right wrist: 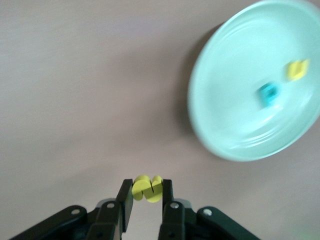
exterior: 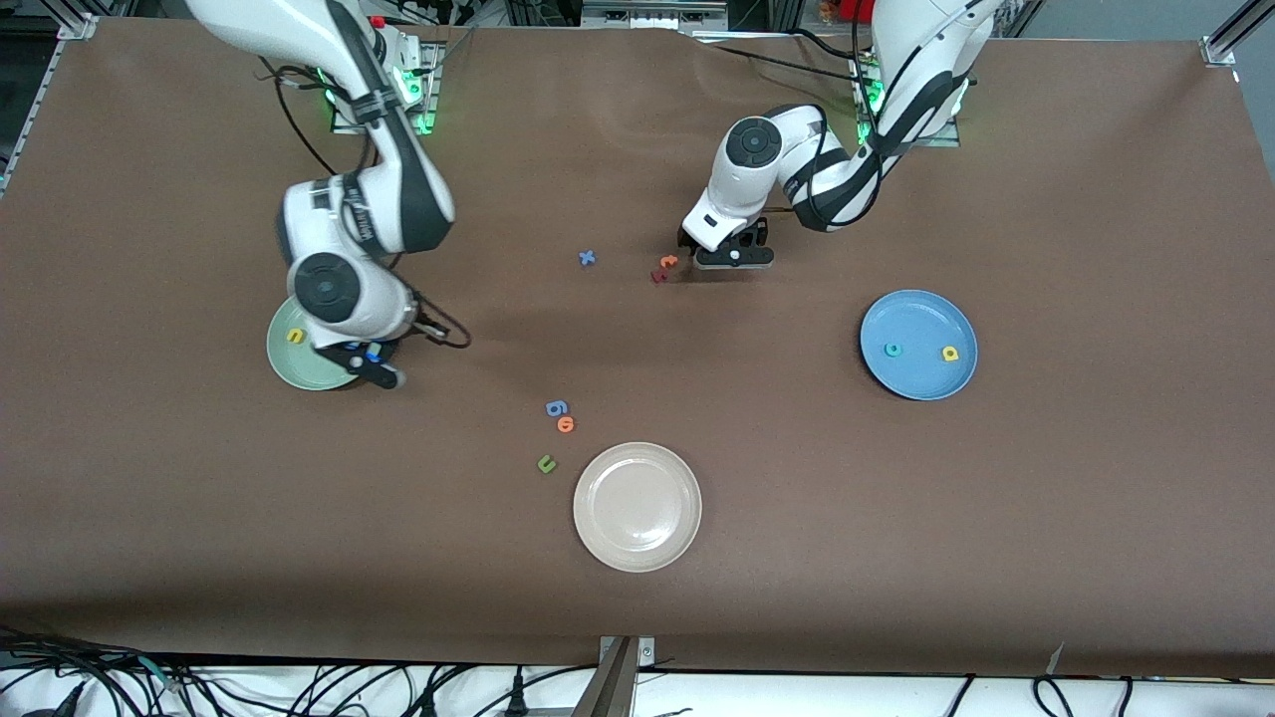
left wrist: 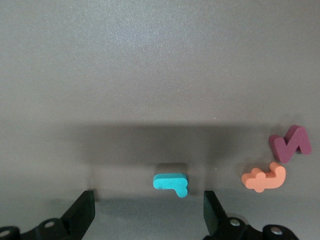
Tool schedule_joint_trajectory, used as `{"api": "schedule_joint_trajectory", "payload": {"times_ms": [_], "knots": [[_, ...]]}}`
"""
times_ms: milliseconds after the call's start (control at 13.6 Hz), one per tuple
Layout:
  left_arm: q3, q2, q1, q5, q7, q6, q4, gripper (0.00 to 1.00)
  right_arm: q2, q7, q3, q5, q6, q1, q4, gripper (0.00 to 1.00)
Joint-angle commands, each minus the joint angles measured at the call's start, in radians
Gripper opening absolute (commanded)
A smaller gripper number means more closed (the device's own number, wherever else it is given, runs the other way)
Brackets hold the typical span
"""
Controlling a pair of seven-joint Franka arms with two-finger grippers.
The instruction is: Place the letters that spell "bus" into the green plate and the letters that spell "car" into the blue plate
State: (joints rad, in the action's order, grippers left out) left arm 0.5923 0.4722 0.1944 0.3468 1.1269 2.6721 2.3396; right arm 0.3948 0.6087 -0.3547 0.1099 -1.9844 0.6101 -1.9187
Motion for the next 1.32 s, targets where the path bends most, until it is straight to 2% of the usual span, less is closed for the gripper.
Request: {"api": "schedule_joint_trajectory", "payload": {"times_ms": [0,74,147,294,515,588,662,735,809,956,1029,1250], "knots": [[0.001,0.011,0.008,0.037,0.048,0.011,-0.011,0.68,-0.031,-0.203,-0.102,0.001,-0.002,0.005,-0.094,0.00],[0.001,0.011,0.008,0.037,0.054,0.011,-0.019,0.62,-0.031,-0.274,-0.136,0.013,-0.025,0.004,-0.130,0.00],[0.001,0.011,0.008,0.037,0.060,0.009,-0.022,0.61,-0.031,-0.332,-0.154,0.039,-0.074,0.002,-0.176,0.00],[0.001,0.011,0.010,0.037,0.062,0.008,-0.023,0.57,-0.027,-0.404,-0.161,0.091,-0.207,-0.012,-0.274,0.00],[0.001,0.011,0.010,0.038,0.070,0.005,-0.031,0.53,-0.005,-0.411,-0.159,0.100,-0.258,-0.013,-0.298,0.00],[0.003,0.011,0.010,0.037,0.074,0.005,-0.031,0.53,-0.001,-0.411,-0.159,0.102,-0.260,-0.013,-0.298,0.10],[0.001,0.011,0.016,0.037,0.076,0.005,-0.032,0.52,0.001,-0.411,-0.159,0.102,-0.260,-0.013,-0.298,0.39],[0.001,0.013,0.016,0.037,0.076,0.005,-0.034,0.52,-0.001,-0.411,-0.159,0.102,-0.260,-0.013,-0.295,0.83],[0.001,0.016,0.016,0.037,0.077,0.003,-0.039,0.49,-0.008,-0.411,-0.159,0.102,-0.254,-0.013,-0.290,0.99],[0.001,0.017,0.017,0.038,0.079,0.003,-0.040,0.46,-0.037,-0.414,-0.164,0.102,-0.217,-0.013,-0.254,0.99],[0.001,0.017,0.017,0.038,0.079,0.003,-0.040,0.44,-0.053,-0.414,-0.176,0.102,-0.150,-0.013,-0.205,0.99],[0.001,0.017,0.022,0.038,0.080,0.002,-0.040,0.41,-0.044,-0.414,-0.220,0.100,0.170,-0.016,0.051,0.99]]}}
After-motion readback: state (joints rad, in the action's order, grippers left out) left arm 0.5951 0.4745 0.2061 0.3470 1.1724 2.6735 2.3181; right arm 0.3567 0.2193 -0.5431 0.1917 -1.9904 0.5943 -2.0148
